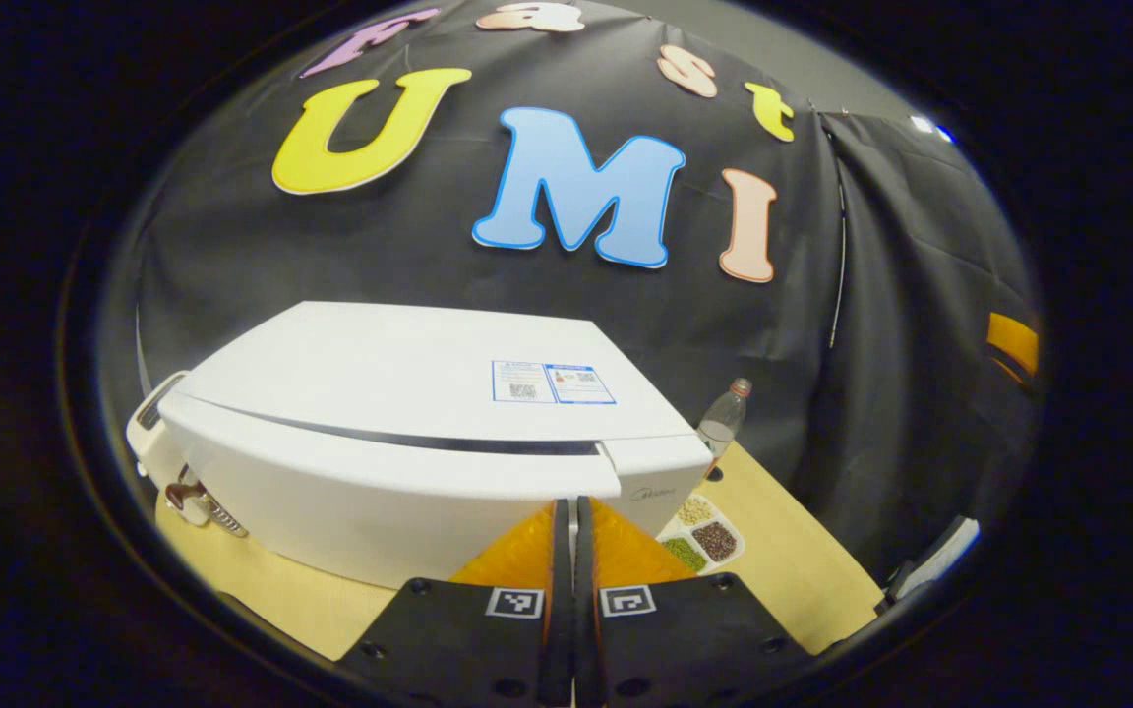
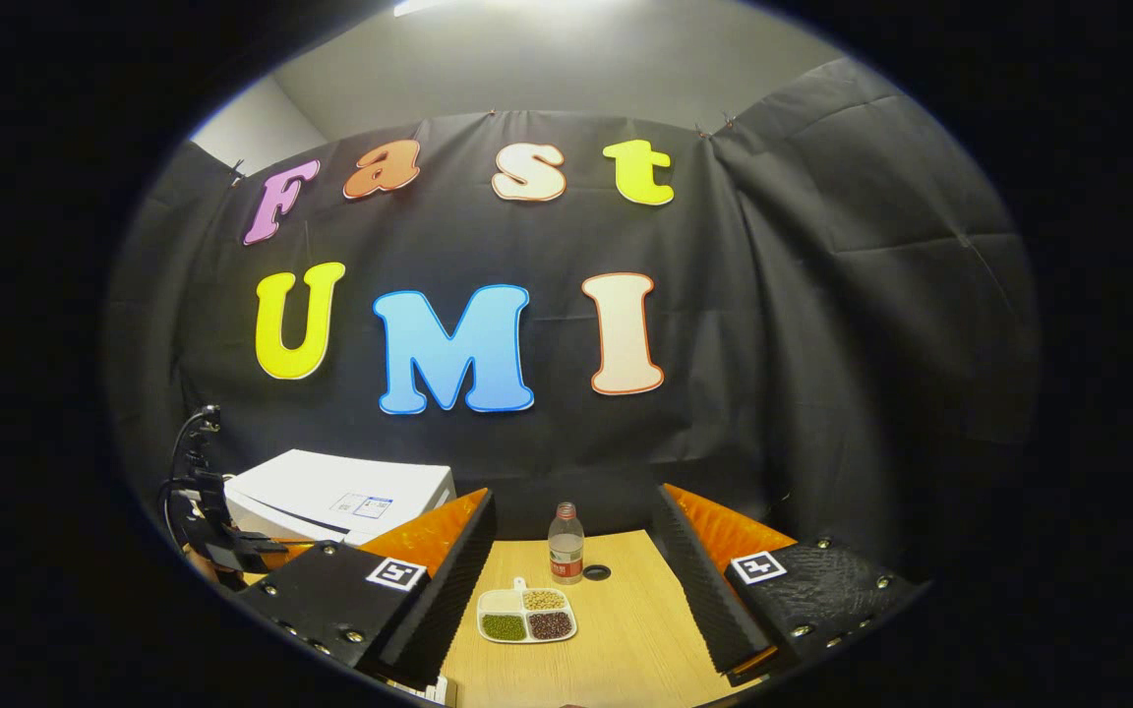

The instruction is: Open the microwave oven with the left hand, put the food in, and close the microwave oven.

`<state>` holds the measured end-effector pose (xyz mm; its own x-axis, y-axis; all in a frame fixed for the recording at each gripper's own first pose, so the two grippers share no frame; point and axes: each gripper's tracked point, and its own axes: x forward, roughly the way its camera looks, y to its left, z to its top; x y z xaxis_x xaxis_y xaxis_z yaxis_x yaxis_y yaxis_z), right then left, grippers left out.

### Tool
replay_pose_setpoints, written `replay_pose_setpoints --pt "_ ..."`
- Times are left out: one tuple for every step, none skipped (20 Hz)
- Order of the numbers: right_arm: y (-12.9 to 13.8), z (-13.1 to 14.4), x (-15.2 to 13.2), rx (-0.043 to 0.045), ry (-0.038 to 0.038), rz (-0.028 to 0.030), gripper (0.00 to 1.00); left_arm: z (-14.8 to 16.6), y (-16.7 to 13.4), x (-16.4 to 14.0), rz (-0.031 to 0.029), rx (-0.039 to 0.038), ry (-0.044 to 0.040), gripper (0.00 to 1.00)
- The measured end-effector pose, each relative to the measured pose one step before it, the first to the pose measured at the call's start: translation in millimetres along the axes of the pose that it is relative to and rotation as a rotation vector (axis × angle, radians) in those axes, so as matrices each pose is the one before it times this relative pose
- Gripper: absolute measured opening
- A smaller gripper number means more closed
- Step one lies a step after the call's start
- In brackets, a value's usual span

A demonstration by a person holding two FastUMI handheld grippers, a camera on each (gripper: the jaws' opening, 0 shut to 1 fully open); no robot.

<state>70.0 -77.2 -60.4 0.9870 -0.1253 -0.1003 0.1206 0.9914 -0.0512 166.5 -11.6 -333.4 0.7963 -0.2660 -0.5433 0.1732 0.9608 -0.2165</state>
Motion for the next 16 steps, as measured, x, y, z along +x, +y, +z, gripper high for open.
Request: replay_pose_setpoints --pt "0.26 -2.39 0.56 -0.00559 0.00240 -0.00152 0.96 -5.65 -2.60 1.52 -0.00567 -0.00022 0.01098 0.07" --pt "1.05 -0.61 -0.99 -0.00553 0.00113 0.00033 0.96 1.73 0.19 -1.34 0.00111 0.01344 -0.00712 0.07" --pt "-0.42 0.19 0.88 -0.00428 0.00212 -0.00155 0.96 0.58 2.16 2.52 0.00535 0.00693 -0.00364 0.07" --pt "1.34 0.77 1.27 -0.00253 -0.00086 -0.00174 0.97 2.14 0.22 3.43 -0.00370 -0.00444 -0.00692 0.07" --pt "1.77 1.06 0.80 0.00042 -0.00164 -0.00184 0.97 1.54 0.67 0.00 -0.00369 -0.01140 -0.00684 0.07" --pt "2.10 1.21 -0.64 0.00124 -0.00119 0.00126 0.97 6.54 13.47 2.68 0.05930 0.00911 -0.01493 0.07" --pt "1.47 -0.78 -0.34 -0.00283 0.00083 0.00078 0.97 -2.42 -3.67 -1.03 -0.04159 -0.04186 0.01996 0.07" --pt "1.64 0.15 -0.45 -0.00687 -0.00018 -0.00229 0.97 -0.98 0.41 4.41 -0.00403 -0.00934 -0.00894 0.07" --pt "0.33 -0.04 -0.10 -0.00234 -0.00074 -0.00217 0.97 0.77 -1.49 -1.78 -0.01103 0.01173 -0.00130 0.07" --pt "2.41 1.06 -0.37 0.00119 0.00153 0.00208 0.97 -0.02 -0.24 -0.24 -0.00492 0.00429 0.00376 0.07" --pt "3.16 -0.18 -1.62 -0.00090 0.00040 0.00095 0.97 -0.26 -0.03 0.59 -0.00468 0.00463 -0.00117 0.07" --pt "2.32 0.82 -0.99 -0.00158 -0.00081 0.00002 0.97 0.14 0.43 -0.50 -0.00118 0.00289 0.00190 0.07" --pt "3.63 0.45 -0.22 -0.00034 -0.00107 0.00341 0.97 2.09 1.77 -1.65 0.00948 0.00654 -0.00617 0.07" --pt "4.60 1.33 -2.21 -0.00115 -0.00015 0.00514 0.97 10.43 4.33 -5.81 0.02242 0.01908 -0.02382 0.07" --pt "3.06 0.89 -0.86 -0.00156 -0.00109 0.00639 0.97 13.68 1.07 -9.56 0.01046 0.01094 -0.03166 0.07" --pt "5.37 4.01 -0.44 0.00076 -0.00293 0.00727 0.97 17.55 -1.83 -12.75 0.00264 0.01122 -0.03527 0.10"
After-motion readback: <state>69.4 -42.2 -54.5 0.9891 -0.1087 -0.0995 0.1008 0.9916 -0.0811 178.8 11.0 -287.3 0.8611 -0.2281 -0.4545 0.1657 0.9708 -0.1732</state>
